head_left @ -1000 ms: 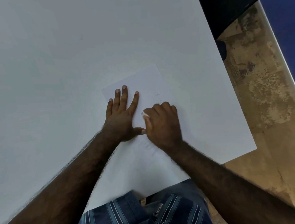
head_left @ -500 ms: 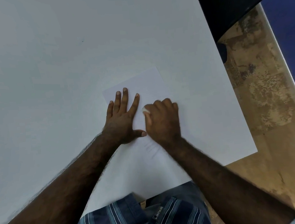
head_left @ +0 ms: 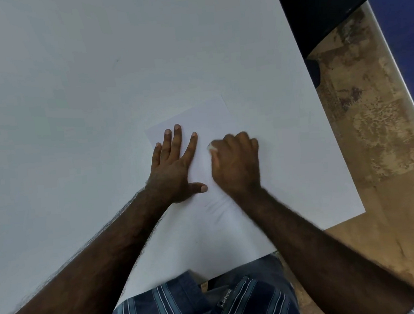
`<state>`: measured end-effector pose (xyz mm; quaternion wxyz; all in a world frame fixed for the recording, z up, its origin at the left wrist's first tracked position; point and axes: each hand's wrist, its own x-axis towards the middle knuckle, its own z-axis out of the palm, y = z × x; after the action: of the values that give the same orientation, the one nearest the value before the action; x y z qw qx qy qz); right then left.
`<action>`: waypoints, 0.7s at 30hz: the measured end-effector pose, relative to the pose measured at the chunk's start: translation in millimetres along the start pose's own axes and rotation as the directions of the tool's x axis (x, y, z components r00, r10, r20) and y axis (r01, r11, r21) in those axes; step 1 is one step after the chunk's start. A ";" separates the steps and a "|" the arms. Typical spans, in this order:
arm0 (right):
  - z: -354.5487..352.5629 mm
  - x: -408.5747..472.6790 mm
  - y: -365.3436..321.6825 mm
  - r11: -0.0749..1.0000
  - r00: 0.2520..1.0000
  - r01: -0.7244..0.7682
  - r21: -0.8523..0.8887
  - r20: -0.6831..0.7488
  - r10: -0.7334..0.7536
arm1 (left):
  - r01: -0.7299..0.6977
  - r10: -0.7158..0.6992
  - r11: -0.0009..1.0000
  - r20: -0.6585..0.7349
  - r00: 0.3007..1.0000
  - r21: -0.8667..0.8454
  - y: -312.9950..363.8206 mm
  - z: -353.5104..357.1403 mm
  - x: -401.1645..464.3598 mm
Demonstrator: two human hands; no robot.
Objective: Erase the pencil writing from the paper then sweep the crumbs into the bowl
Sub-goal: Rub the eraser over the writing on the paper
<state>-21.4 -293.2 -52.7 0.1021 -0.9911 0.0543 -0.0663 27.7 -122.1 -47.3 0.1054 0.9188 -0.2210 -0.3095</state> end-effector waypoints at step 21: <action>0.3 5.1 9.0 0.995 0.991 -0.095 0.009 -0.091 0.095 | 0.003 -0.003 1.000 0.010 1.000 -0.003 -0.9 0.0 0.3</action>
<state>-17.2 -302.5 -54.3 0.1048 -0.9831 0.1060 -0.1067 28.2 -121.5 -47.7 0.1054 0.9174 -0.2197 -0.3145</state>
